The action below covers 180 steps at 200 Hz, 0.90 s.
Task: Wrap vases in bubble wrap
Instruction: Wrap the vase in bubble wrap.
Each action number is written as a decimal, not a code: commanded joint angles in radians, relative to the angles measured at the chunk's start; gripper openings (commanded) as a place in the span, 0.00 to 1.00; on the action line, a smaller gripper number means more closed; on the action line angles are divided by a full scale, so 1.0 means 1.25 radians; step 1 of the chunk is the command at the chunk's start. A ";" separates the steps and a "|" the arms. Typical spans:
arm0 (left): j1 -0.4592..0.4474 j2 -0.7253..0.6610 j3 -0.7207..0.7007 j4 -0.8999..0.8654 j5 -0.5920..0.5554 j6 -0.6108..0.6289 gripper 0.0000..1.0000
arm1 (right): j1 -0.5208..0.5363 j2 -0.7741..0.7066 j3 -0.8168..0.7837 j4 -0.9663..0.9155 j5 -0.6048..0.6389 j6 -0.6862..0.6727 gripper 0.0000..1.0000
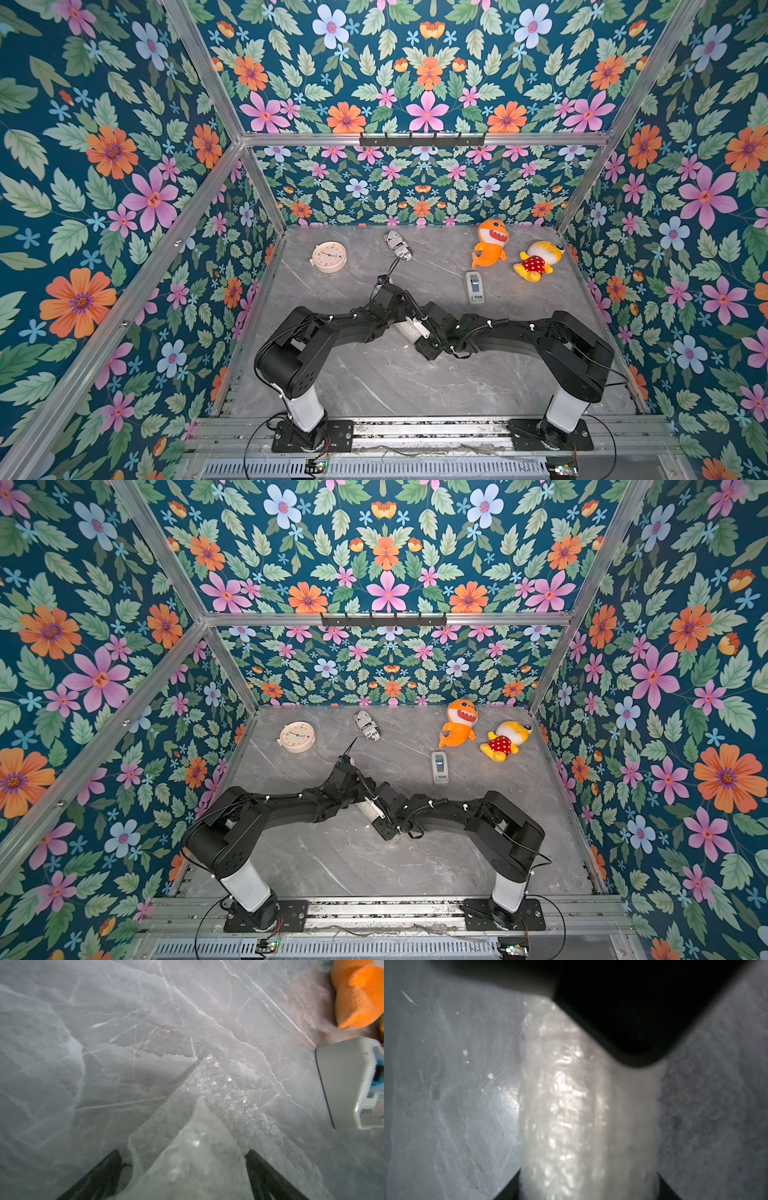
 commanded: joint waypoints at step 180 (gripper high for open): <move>0.076 -0.240 -0.256 0.241 0.281 -0.109 1.00 | -0.118 -0.075 -0.107 0.154 -0.272 0.249 0.48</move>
